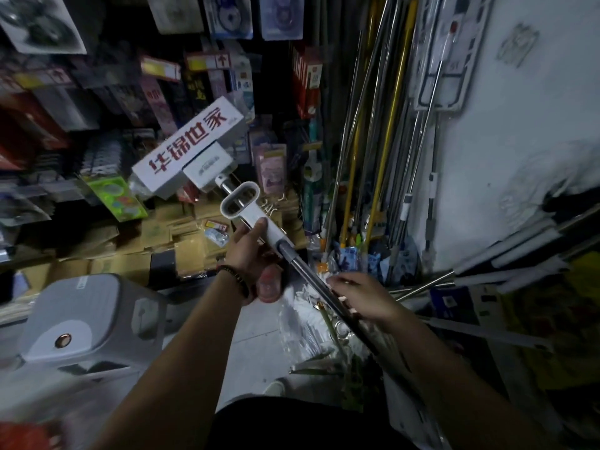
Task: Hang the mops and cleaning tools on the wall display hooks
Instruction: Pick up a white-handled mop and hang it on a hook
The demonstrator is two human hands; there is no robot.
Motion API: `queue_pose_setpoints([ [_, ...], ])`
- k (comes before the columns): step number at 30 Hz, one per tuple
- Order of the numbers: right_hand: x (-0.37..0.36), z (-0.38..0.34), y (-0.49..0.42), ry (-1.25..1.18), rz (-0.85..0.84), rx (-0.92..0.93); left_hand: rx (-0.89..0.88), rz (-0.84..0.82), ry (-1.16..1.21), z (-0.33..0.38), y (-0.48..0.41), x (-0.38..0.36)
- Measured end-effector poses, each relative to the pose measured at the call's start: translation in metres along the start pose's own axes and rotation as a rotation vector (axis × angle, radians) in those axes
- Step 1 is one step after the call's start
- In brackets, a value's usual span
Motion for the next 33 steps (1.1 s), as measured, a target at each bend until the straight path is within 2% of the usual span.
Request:
queue_pose_setpoints([
  [7,0.023,-0.087,-0.002,-0.172,0.120,0.207,-0.108,-0.167,-0.110,0.048,0.026,-0.055],
  [16,0.109,-0.191,0.037,-0.082,0.371,0.506,-0.356,-0.501,-0.189,0.096,0.058,-0.147],
  [24,0.197,-0.205,0.105,-0.033,0.681,0.519,-0.465,-0.750,-0.194,0.143,0.084,-0.244],
  [33,0.288,-0.196,0.185,-0.218,0.896,0.510,-0.401,-0.983,-0.160,0.188,0.138,-0.355],
])
Point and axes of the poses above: each hand's wrist, its own y-axis away from the middle knuckle, its own x-axis out of the back of the hand, z = x × y, the point moved 5 cm from there along -y, towards the middle knuckle, and after that the axes turned 10 degrees about -x, right-handed, at the moved point
